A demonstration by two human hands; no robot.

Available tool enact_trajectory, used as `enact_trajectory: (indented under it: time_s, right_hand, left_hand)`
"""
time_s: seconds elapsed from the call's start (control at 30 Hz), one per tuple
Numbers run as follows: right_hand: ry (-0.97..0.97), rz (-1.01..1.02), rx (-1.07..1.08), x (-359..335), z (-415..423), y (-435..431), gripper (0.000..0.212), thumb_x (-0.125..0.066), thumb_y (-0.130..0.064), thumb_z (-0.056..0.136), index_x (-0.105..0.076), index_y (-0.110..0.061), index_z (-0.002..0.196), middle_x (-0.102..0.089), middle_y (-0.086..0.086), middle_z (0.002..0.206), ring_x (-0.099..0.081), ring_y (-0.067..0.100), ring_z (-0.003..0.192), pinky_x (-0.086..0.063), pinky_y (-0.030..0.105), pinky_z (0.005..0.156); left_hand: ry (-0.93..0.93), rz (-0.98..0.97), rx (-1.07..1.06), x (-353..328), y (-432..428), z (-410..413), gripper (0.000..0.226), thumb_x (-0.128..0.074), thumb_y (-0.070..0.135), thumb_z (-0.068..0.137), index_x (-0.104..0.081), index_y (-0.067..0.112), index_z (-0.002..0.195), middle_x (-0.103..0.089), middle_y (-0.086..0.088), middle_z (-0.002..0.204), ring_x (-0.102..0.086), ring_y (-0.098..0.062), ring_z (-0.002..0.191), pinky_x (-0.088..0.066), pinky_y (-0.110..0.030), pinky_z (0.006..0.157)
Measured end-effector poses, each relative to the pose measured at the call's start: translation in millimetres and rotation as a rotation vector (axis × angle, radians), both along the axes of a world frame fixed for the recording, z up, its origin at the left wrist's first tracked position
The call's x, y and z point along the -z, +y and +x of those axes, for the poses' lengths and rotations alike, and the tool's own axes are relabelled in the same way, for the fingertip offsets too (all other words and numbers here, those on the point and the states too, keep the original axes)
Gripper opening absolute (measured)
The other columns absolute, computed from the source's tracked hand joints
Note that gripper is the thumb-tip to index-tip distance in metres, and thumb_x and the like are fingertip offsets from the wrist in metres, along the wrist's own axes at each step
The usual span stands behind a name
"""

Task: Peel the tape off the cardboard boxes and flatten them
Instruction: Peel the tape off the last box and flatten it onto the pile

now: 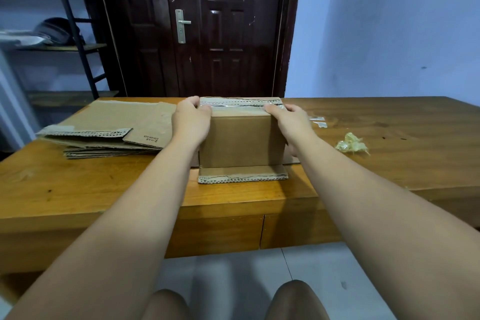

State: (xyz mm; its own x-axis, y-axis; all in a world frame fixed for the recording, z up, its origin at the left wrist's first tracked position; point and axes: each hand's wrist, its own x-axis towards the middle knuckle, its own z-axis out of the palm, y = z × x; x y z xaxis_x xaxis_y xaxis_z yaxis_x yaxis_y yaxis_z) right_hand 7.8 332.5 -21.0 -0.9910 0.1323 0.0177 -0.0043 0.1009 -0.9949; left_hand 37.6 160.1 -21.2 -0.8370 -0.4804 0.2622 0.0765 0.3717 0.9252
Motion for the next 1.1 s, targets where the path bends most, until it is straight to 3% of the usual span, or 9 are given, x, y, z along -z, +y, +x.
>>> enact_trajectory:
  time_s: [0.13, 0.23, 0.33, 0.4, 0.5, 0.63, 0.83, 1.0, 1.1]
  right_hand:
    - [-0.109, -0.013, -0.018, -5, 1, 2, 0.064, -0.068, -0.042, 0.085, -0.045, -0.013, 0.137, -0.052, 0.001, 0.117, -0.046, 0.016, 0.100, -0.037, 0.030, 0.082]
    - [-0.165, -0.054, -0.065, -8, 2, 5, 0.055, -0.070, -0.041, 0.083, -0.050, -0.013, 0.125, -0.057, 0.000, 0.106, -0.053, 0.015, 0.089, -0.041, 0.026, 0.065]
    - [-0.183, -0.038, -0.074, -10, -3, 7, 0.059, -0.075, -0.041, 0.078, -0.055, -0.010, 0.124, -0.060, 0.003, 0.116, -0.055, 0.019, 0.107, -0.045, 0.033, 0.095]
    - [-0.212, -0.058, -0.086, -13, -4, 8, 0.051, -0.077, -0.038, 0.077, -0.057, -0.010, 0.115, -0.062, 0.004, 0.112, -0.057, 0.019, 0.103, -0.048, 0.032, 0.092]
    - [-0.289, -0.111, -0.130, -17, -1, 9, 0.033, -0.074, -0.032, 0.081, -0.057, -0.012, 0.100, -0.064, 0.006, 0.093, -0.061, 0.018, 0.085, -0.050, 0.029, 0.067]
    - [-0.372, -0.135, -0.159, -26, 1, 13, 0.024, -0.071, -0.026, 0.085, -0.053, -0.011, 0.090, -0.061, 0.008, 0.086, -0.059, 0.018, 0.077, -0.050, 0.028, 0.064]
    - [-0.465, -0.094, -0.139, -31, 1, 12, 0.033, -0.074, -0.028, 0.081, -0.053, -0.013, 0.101, -0.058, 0.008, 0.094, -0.054, 0.020, 0.082, -0.044, 0.030, 0.061]
    - [-0.417, -0.073, -0.176, -30, -8, 15, 0.045, -0.075, -0.026, 0.080, -0.053, -0.012, 0.116, -0.060, 0.009, 0.106, -0.055, 0.022, 0.100, -0.049, 0.029, 0.090]
    - [-0.400, -0.047, -0.183, -32, -12, 14, 0.044, -0.075, -0.025, 0.080, -0.053, -0.013, 0.116, -0.060, 0.009, 0.106, -0.055, 0.021, 0.099, -0.049, 0.028, 0.091]
  left_hand:
    - [-0.113, 0.127, 0.090, -2, -5, 4, 0.028, -0.047, 0.031, 0.092, -0.065, 0.010, 0.097, -0.060, -0.007, 0.089, -0.053, -0.020, 0.079, -0.042, -0.030, 0.066]
    - [-0.099, 0.083, 0.071, -5, -7, 3, 0.018, -0.050, 0.028, 0.091, -0.052, 0.021, 0.075, -0.051, -0.005, 0.088, -0.047, -0.019, 0.082, -0.038, -0.033, 0.070]
    - [-0.104, 0.096, 0.070, -8, -10, 1, 0.037, -0.054, 0.021, 0.092, -0.033, 0.028, 0.063, -0.042, 0.001, 0.076, -0.040, -0.017, 0.083, -0.034, -0.029, 0.066]
    - [-0.127, 0.109, 0.112, -13, -12, 3, 0.029, -0.058, 0.019, 0.092, -0.044, 0.024, 0.067, -0.048, 0.000, 0.078, -0.044, -0.018, 0.085, -0.038, -0.028, 0.066]
    - [-0.179, 0.161, 0.173, -17, -17, 5, 0.024, -0.062, 0.024, 0.091, -0.063, 0.009, 0.109, -0.060, -0.006, 0.112, -0.055, -0.019, 0.099, -0.046, -0.030, 0.087]
    - [-0.148, 0.213, 0.208, -16, -15, 7, 0.017, -0.058, 0.018, 0.093, -0.060, 0.015, 0.077, -0.061, -0.005, 0.088, -0.053, -0.015, 0.075, -0.044, -0.027, 0.072]
    - [-0.050, 0.257, 0.166, -7, -4, 11, 0.018, -0.049, 0.020, 0.096, -0.066, 0.016, 0.093, -0.062, 0.003, 0.078, -0.053, -0.008, 0.068, -0.043, -0.017, 0.049]
    - [-0.029, 0.230, 0.159, -4, -4, 12, 0.024, -0.047, 0.019, 0.096, -0.062, 0.021, 0.077, -0.062, 0.004, 0.078, -0.053, -0.008, 0.069, -0.042, -0.023, 0.059]
    - [-0.034, 0.222, 0.163, -4, -5, 11, 0.023, -0.046, 0.019, 0.096, -0.064, 0.019, 0.081, -0.064, 0.001, 0.082, -0.054, -0.010, 0.072, -0.043, -0.025, 0.062]
